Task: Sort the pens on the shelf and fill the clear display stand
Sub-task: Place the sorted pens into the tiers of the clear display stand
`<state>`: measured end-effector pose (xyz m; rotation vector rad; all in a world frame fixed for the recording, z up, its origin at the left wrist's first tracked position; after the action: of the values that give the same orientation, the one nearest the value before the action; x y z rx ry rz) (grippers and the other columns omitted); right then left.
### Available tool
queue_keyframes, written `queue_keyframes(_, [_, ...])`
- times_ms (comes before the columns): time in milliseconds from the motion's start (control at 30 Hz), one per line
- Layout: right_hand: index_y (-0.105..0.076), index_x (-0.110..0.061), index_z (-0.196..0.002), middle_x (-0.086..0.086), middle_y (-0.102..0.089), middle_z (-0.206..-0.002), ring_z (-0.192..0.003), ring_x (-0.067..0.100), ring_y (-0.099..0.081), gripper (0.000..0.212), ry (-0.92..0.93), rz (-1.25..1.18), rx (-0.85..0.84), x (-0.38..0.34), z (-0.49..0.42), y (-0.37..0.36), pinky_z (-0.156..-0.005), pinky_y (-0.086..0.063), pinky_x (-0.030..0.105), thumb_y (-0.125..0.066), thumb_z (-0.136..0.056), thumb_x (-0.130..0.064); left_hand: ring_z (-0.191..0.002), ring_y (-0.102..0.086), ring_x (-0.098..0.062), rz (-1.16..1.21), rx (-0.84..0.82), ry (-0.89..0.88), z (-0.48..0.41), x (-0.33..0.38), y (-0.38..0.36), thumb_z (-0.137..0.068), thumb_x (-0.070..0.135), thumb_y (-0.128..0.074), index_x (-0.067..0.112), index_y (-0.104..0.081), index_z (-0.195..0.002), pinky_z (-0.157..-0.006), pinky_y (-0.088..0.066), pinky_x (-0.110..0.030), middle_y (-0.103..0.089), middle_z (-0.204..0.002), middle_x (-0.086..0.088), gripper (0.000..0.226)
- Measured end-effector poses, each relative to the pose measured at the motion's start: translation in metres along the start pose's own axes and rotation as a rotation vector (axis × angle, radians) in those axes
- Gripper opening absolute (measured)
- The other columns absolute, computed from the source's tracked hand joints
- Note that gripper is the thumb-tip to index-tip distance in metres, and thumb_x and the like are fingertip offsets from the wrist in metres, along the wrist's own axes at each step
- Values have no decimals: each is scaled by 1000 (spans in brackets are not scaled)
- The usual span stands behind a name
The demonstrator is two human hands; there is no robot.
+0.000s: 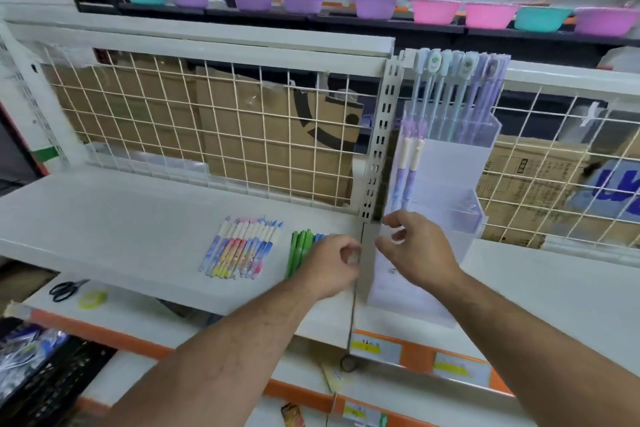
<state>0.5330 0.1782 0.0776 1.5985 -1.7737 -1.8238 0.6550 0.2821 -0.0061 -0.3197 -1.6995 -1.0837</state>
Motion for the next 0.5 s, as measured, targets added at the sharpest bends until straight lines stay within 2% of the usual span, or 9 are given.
queue_keyframes(100, [-66, -23, -123, -4, -65, -119, -93, 13, -63, 39, -5, 19, -40, -25, 1, -31, -77, -47, 28, -72, -87, -36, -93, -58, 0, -68, 31, -23, 7, -24, 38, -82, 15, -73, 30, -70, -108, -68, -44, -6, -59, -100, 19, 31])
queue_keyframes(167, [-66, -22, -123, -2, -66, -120, -91, 12, -63, 38, 10, 34, -51, -45, 1, -52, -80, -51, 29, -72, -88, -35, -99, -57, 2, -102, 35, -11, 10, -45, 63, -83, 16, -72, 34, -68, -110, -73, -45, -10, -59, -107, 18, 33])
queue_keyframes(300, [-66, -25, -122, -3, -66, -119, -98, 15, -64, 37, 23, 42, -85, -80, 0, -95, -82, -50, 28, -73, -87, -34, -85, -56, 10, -137, 107, 7, 18, -80, 119, -82, 19, -72, 37, -68, -101, -73, -45, -11, -60, -92, 25, 26])
queue_keyframes(333, [-66, -26, -121, -3, -66, -119, -99, 16, -64, 36, 16, 38, -92, -88, -1, -105, -82, -51, 29, -73, -87, -34, -79, -57, 9, -127, 129, 19, 19, -89, 132, -82, 16, -71, 34, -68, -99, -73, -48, -12, -62, -88, 22, 24])
queue_keyframes(400, [-66, -25, -121, -2, -66, -117, -98, 16, -64, 36, 10, 8, -98, -102, -2, -123, -82, -52, 30, -73, -87, -34, -70, -59, 7, -148, 188, 40, 22, -106, 159, -82, 14, -70, 31, -69, -94, -68, -44, -6, -63, -82, 17, 21])
queue_keyframes(433, [-65, -25, -121, -2, -65, -116, -97, 15, -63, 36, 11, -3, -100, -109, -3, -131, -79, -50, 27, -73, -87, -35, -73, -59, 4, -175, 220, 54, 23, -114, 171, -84, 15, -70, 31, -69, -93, -64, -41, -4, -62, -82, 17, 18])
queue_keyframes(500, [-65, -25, -123, -5, -63, -113, -92, 9, -60, 37, 19, -8, -105, -119, -4, -144, -72, -42, 18, -73, -88, -35, -82, -61, -6, -217, 288, 89, 24, -128, 193, -87, 20, -68, 30, -65, -90, -65, -44, -11, -63, -90, 13, 11])
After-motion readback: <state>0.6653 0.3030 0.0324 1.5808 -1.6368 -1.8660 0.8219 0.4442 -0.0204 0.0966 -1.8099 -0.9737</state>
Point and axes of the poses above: each hand's wrist, its own z-axis away from the middle knuckle, its own y-axis out of the back of the hand, x = y × z, the point moved 9 cm from there along -z, towards the middle knuckle
